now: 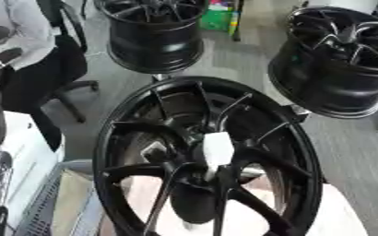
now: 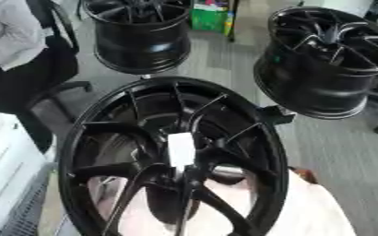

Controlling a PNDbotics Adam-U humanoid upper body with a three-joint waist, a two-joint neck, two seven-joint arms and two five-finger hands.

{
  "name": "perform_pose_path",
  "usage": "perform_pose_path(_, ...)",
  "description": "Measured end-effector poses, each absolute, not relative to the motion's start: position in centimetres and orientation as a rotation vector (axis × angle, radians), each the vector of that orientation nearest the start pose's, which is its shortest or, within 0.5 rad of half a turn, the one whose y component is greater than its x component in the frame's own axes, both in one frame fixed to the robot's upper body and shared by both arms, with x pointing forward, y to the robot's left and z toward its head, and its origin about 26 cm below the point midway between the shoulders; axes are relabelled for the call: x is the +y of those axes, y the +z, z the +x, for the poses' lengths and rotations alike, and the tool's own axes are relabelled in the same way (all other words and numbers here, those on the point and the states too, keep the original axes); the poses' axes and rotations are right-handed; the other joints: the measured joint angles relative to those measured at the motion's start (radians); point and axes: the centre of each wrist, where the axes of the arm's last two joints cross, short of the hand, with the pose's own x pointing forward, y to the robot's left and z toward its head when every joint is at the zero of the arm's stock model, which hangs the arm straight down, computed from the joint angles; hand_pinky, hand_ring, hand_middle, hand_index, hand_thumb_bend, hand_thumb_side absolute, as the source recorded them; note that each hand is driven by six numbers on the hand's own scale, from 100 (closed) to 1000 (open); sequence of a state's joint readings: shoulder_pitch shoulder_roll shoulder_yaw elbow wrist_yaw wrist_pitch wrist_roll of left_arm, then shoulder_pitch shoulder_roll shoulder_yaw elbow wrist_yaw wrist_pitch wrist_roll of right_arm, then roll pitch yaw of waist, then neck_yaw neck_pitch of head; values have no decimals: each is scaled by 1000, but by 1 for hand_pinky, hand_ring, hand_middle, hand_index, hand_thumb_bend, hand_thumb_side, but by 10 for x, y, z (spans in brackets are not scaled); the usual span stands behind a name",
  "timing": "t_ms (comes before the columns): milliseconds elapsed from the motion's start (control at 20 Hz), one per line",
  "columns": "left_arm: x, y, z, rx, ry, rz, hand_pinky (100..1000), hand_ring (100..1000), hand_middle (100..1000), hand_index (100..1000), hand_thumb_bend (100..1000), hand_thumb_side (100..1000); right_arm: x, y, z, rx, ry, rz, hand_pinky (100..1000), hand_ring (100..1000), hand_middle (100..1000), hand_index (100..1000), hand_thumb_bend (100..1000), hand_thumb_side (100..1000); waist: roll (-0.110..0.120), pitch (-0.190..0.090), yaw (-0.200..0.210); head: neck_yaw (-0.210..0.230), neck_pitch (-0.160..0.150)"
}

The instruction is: Pull the pin out of the wheel hub.

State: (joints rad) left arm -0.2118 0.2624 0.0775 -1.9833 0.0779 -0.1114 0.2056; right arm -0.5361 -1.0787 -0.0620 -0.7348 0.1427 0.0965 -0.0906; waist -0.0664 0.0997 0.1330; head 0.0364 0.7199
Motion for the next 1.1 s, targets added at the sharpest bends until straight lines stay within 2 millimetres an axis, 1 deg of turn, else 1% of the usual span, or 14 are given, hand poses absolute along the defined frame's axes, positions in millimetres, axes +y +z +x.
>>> perform_pose_path(200, 279, 172, 293, -2318, 29, 212, 766, 872, 670, 844, 100, 699, -603, 207, 311, -1099, 238, -1264, 863, 902, 875, 866, 328, 100, 0, 0, -2, 0, 0)
perform_pose_path(400, 279, 172, 293, -2319, 28, 211, 767, 872, 671, 844, 100, 699, -603, 207, 311, -1097, 236, -1267, 861, 898, 871, 861, 321, 100, 0, 0, -3, 0, 0)
perform_pose_path(500, 279, 172, 293, -2319, 28, 211, 767, 872, 671, 844, 100, 699, -603, 207, 311, -1097, 236, -1268, 850, 885, 857, 846, 284, 100, 0, 0, -3, 0, 0)
perform_pose_path(550, 279, 172, 293, -2319, 28, 211, 767, 872, 671, 844, 100, 699, -603, 208, 311, -1098, 234, -1270, 838, 867, 834, 828, 213, 100, 0, -1, -3, 0, 0)
perform_pose_path(600, 279, 172, 293, -2319, 28, 211, 767, 872, 671, 844, 100, 699, -603, 208, 311, -1098, 230, -1274, 828, 851, 813, 809, 131, 220, 0, -1, -3, 1, 0)
perform_pose_path(650, 279, 172, 293, -2319, 28, 211, 767, 872, 671, 843, 100, 699, -603, 208, 311, -1099, 221, -1280, 814, 832, 790, 790, 100, 357, 0, -1, -3, 1, 0)
perform_pose_path(800, 279, 172, 293, -2319, 28, 211, 767, 872, 670, 843, 100, 699, -603, 212, 312, -1121, 159, -1292, 779, 770, 744, 759, 100, 545, 1, -1, -4, 3, 0)
perform_pose_path(850, 279, 172, 293, -2319, 28, 211, 767, 872, 670, 843, 100, 699, -603, 212, 312, -1129, 137, -1289, 776, 766, 740, 756, 100, 555, 1, -1, -4, 4, 0)
perform_pose_path(1100, 279, 172, 293, -2319, 28, 211, 767, 872, 670, 842, 100, 699, -598, 213, 314, -1189, 79, -1238, 768, 758, 734, 749, 100, 542, 1, -1, -5, 6, 0)
